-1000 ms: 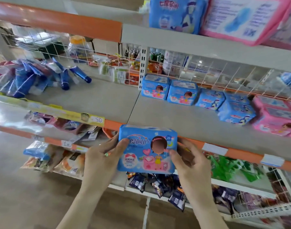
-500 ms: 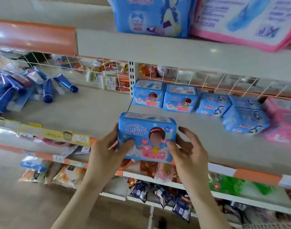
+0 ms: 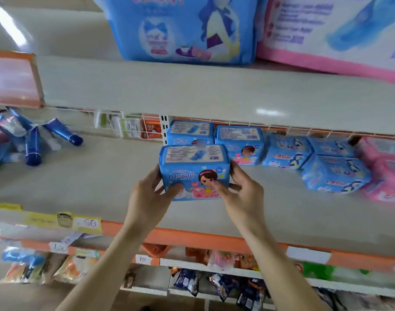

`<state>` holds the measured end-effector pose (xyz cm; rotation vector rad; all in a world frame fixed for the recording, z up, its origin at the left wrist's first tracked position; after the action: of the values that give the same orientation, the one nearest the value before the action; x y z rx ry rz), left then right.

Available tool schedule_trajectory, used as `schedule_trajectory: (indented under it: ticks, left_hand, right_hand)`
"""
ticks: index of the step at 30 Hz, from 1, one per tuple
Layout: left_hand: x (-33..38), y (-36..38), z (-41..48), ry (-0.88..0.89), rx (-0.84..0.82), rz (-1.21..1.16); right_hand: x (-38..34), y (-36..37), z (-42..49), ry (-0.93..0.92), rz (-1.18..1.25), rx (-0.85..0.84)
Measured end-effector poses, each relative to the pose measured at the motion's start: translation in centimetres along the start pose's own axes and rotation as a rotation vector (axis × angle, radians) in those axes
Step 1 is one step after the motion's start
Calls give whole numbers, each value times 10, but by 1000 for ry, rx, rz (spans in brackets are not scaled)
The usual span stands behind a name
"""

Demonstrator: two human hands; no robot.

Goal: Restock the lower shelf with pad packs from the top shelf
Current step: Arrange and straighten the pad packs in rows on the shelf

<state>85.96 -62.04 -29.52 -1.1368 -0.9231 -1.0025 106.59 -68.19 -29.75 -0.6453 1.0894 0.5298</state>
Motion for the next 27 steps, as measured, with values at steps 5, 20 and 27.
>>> schedule_trajectory:
  ticks: [5,20,27]
  left_hand:
    - [-31,5,42,85,-49,72]
    - [-61,26,95,129,-94,85]
    - [-68,31,105,119,-91,53]
  right_hand:
    - [22,35,6,-27,-32,26]
    - [56,75,30,8,-23,113]
    - [67,82,36,-41,-52,180]
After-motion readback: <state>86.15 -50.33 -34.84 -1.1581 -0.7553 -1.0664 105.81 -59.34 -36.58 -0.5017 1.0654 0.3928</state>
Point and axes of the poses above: each hand's wrist, its own z-axis towards the middle knuckle, its own y-axis out of the palm, x = y × z, the point moved 5 cm from there along z, towards the middle knuckle, and after that the axes turned 15 degrees about x, right-handed, at the moved point
